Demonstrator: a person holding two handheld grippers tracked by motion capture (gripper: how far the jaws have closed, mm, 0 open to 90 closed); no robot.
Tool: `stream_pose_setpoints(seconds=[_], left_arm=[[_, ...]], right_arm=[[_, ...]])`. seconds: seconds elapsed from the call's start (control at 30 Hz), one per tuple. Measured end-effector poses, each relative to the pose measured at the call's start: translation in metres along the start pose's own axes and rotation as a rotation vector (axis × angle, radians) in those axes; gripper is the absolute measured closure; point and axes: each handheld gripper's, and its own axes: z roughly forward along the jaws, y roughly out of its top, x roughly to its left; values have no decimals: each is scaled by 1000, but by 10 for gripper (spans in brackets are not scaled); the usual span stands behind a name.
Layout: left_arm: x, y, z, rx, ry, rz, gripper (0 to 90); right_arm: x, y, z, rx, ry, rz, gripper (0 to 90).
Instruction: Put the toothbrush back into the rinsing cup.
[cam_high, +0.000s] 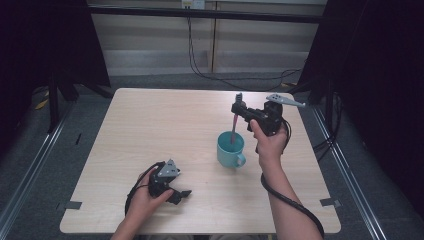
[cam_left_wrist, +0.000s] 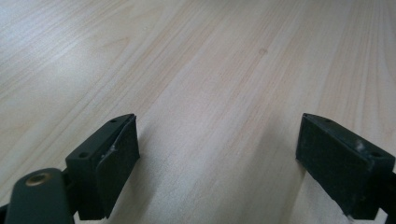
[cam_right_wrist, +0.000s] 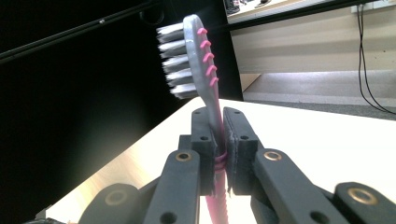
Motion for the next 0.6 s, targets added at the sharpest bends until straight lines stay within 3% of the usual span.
stream_pose_setpoints(seconds=[0.6], left_arm=[[1, 0, -1, 13, 0, 12, 128]], right_arm=[[-12, -34, 6, 32, -24, 18, 834]])
